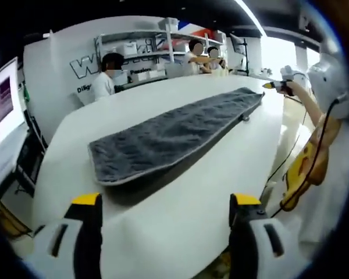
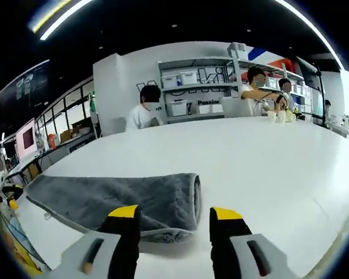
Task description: Fold the towel on the table until its edges align and the towel forms a compact rectangular stack.
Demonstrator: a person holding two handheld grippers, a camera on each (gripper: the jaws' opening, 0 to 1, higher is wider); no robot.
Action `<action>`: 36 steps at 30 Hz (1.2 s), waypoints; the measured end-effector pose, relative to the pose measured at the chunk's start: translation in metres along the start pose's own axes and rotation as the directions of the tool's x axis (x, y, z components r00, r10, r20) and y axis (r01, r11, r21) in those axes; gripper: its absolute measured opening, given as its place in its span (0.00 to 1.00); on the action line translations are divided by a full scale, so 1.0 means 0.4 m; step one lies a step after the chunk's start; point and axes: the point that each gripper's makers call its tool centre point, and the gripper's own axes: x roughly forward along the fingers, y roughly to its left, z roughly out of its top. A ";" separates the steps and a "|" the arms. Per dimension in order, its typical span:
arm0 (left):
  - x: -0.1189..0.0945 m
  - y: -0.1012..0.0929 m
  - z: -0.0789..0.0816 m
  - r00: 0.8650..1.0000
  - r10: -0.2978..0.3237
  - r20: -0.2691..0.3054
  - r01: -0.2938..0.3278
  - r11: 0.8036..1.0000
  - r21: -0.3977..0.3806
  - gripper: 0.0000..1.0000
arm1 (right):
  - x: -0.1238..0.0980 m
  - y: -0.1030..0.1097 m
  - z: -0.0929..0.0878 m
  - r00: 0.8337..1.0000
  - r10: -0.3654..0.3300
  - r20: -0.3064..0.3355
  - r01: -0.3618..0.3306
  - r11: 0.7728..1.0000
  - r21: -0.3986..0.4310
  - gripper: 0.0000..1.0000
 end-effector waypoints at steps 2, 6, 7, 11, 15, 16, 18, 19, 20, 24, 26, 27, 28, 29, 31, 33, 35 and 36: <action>0.004 -0.002 0.004 1.000 -0.007 0.001 0.007 1.000 0.006 0.94 | 0.029 -0.017 -0.005 1.000 0.011 -0.027 -0.011 1.000 0.013 0.35; 0.009 -0.004 0.005 1.000 -0.017 -0.003 0.017 1.000 0.016 0.93 | 0.073 -0.060 -0.024 0.995 0.012 -0.099 -0.008 0.999 0.042 0.30; 0.010 -0.004 0.005 1.000 -0.019 -0.005 0.019 1.000 0.014 0.93 | 0.078 -0.062 -0.029 0.993 0.017 -0.115 -0.012 0.999 0.048 0.31; 0.013 0.000 -0.006 1.000 -0.020 -0.011 0.020 1.000 0.000 0.92 | 0.103 -0.063 -0.050 0.985 0.061 -0.160 -0.050 0.996 0.074 0.32; 0.016 0.008 -0.010 1.000 -0.009 -0.013 0.009 1.000 -0.018 0.92 | 0.116 -0.056 -0.064 0.982 0.066 -0.178 -0.056 0.997 0.059 0.32; 0.017 0.009 -0.010 1.000 -0.008 -0.012 0.008 1.000 -0.020 0.92 | 0.118 -0.056 -0.063 0.982 0.067 -0.179 -0.057 0.996 0.063 0.32; 0.019 0.010 -0.006 1.000 -0.007 -0.005 0.006 1.000 -0.025 0.92 | 0.123 -0.048 -0.064 0.980 0.063 -0.188 -0.056 0.997 0.046 0.31; 0.021 0.010 -0.004 1.000 -0.007 -0.002 0.007 1.000 -0.026 0.92 | 0.123 -0.049 -0.066 0.979 0.061 -0.193 -0.057 0.998 0.029 0.30; 0.023 0.008 -0.003 1.000 -0.010 -0.001 0.010 1.000 -0.027 0.92 | 0.124 -0.041 -0.067 0.978 0.069 -0.197 -0.069 0.998 0.007 0.29; 0.033 0.001 -0.003 1.000 -0.021 -0.001 0.021 0.999 -0.027 0.92 | 0.126 -0.045 -0.067 0.977 0.076 -0.198 -0.079 0.997 -0.003 0.24; 0.038 -0.001 -0.002 1.000 -0.027 -0.001 0.027 0.999 -0.027 0.91 | 0.129 -0.046 -0.068 0.978 0.079 -0.193 -0.082 0.997 -0.008 0.23; 0.039 0.000 -0.002 1.000 -0.028 -0.001 0.028 0.999 -0.029 0.91 | 0.128 -0.046 -0.068 0.978 0.080 -0.192 -0.083 0.996 -0.010 0.23; 0.039 0.001 -0.002 1.000 -0.028 -0.001 0.028 0.999 -0.030 0.91 | 0.129 -0.045 -0.069 0.978 0.081 -0.190 -0.085 0.996 -0.012 0.22; 0.040 0.002 -0.003 1.000 -0.028 -0.002 0.028 0.999 -0.030 0.91 | 0.128 -0.047 -0.069 0.979 0.080 -0.188 -0.084 0.996 -0.016 0.22; 0.040 0.003 -0.005 1.000 -0.027 -0.004 0.027 0.999 -0.030 0.91 | 0.127 -0.046 -0.069 0.980 0.081 -0.184 -0.085 0.996 -0.014 0.20; 0.039 0.005 -0.007 1.000 -0.025 -0.005 0.025 0.999 -0.034 0.91 | 0.126 -0.046 -0.069 0.980 0.081 -0.180 -0.085 0.996 -0.015 0.19; 0.038 0.007 -0.010 1.000 -0.022 -0.006 0.022 0.999 -0.037 0.91 | 0.126 -0.049 -0.069 0.981 0.082 -0.174 -0.086 0.996 -0.014 0.18; 0.038 0.008 -0.011 1.000 -0.022 -0.006 0.021 0.999 -0.038 0.91 | 0.125 -0.049 -0.069 0.982 0.085 -0.171 -0.088 0.996 -0.010 0.16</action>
